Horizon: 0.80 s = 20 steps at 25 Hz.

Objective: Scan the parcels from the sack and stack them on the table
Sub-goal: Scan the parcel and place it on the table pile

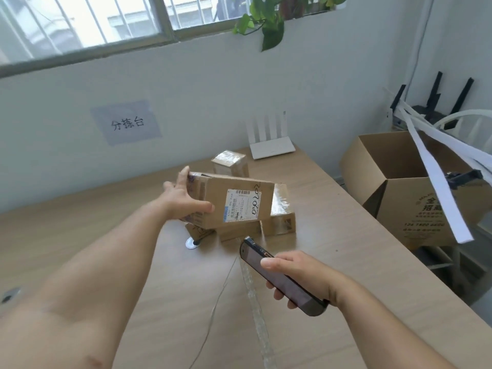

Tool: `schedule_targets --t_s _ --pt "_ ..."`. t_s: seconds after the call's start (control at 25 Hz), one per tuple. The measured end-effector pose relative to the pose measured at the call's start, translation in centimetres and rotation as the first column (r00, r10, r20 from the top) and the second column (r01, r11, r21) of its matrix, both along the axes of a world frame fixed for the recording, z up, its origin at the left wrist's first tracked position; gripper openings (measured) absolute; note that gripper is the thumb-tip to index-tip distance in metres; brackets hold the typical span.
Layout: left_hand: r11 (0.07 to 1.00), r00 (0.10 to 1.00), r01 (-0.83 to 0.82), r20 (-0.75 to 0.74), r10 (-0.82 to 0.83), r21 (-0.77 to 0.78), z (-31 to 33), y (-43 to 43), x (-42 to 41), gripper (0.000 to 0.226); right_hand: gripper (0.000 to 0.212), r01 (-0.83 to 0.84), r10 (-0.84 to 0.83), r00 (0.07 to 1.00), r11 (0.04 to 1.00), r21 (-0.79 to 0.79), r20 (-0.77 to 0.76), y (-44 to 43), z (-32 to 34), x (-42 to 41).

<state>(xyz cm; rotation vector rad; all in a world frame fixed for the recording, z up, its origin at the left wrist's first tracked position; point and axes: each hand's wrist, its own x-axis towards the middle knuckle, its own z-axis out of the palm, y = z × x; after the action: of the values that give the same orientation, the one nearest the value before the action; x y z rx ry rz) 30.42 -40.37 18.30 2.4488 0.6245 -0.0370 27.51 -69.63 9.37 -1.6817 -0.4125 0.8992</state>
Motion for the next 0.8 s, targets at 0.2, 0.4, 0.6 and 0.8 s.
schedule_targets --t_s 0.2,0.4,0.6,0.8 --pt "0.967 0.962 -0.202 0.155 0.226 -0.158 -7.9 5.4 -14.5 0.133 0.062 -0.108 0.105 0.993 0.993 -0.040 -0.057 4.8 -1.8 -4.9" --pt "0.893 0.907 -0.387 0.080 0.414 -0.231 -14.3 10.5 -28.1 0.140 0.055 -0.226 0.212 0.970 0.968 -0.110 -0.122 11.3 -3.9 -11.0" --pt "0.863 0.881 -0.463 -0.001 0.473 -0.202 -17.6 12.7 -34.0 0.141 0.062 -0.305 0.281 0.947 0.939 -0.159 -0.156 15.7 -4.9 -15.1" --pt "0.938 0.929 -0.345 -0.125 0.347 0.040 -17.1 14.9 -34.4 0.126 0.065 -0.302 0.271 0.947 0.934 -0.189 -0.173 16.7 -5.3 -16.6"
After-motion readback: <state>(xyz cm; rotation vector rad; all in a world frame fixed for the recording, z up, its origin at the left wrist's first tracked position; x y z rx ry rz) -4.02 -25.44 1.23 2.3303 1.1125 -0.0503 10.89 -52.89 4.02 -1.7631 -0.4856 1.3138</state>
